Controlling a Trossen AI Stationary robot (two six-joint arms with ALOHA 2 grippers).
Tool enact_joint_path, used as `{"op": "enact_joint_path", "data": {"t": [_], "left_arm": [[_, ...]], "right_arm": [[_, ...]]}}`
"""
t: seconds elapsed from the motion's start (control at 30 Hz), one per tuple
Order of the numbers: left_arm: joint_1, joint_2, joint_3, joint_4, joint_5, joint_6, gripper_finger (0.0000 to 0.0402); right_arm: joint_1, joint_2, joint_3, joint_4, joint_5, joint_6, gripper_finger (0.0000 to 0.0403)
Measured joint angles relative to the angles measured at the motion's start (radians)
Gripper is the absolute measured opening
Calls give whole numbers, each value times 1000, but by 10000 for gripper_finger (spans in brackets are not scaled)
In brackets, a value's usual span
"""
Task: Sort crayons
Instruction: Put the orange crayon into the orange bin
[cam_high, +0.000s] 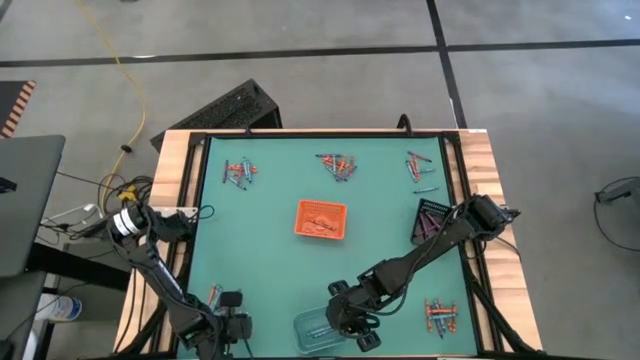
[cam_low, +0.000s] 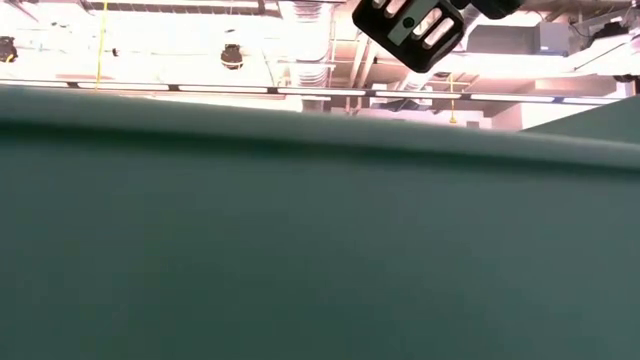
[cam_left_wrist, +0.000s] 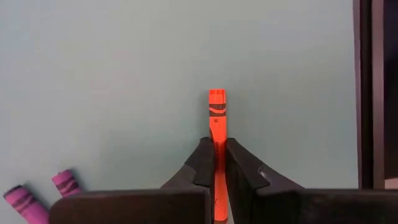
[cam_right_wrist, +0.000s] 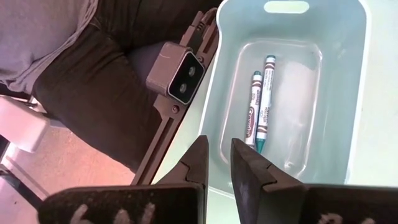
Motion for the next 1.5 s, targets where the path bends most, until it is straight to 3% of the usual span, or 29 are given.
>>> {"op": "enact_joint_path", "data": {"t": [0.5, 0.73, 0.87, 1.1, 1.3, 1.5], "left_arm": [[83, -118, -4, 8, -77, 246, 0], [159, -194, -3, -62, -117, 389, 0], [234, -242, -2, -93, -158, 503, 0], [412, -286, -1, -98, -165, 750, 0], [586, -289, -1, -76, -116, 943, 0], [730, -289, -1, 48, -21, 1125, 0]], "right_arm": [[0, 0, 0, -83, -1, 17, 62], [-2, 0, 0, -190, 0, 19, 62], [-8, -19, 0, -248, 41, 19, 62], [-7, -75, 0, -400, 217, 31, 62], [-8, -90, 0, -506, 309, 47, 62], [-10, -90, 0, -542, 334, 27, 62]]}}
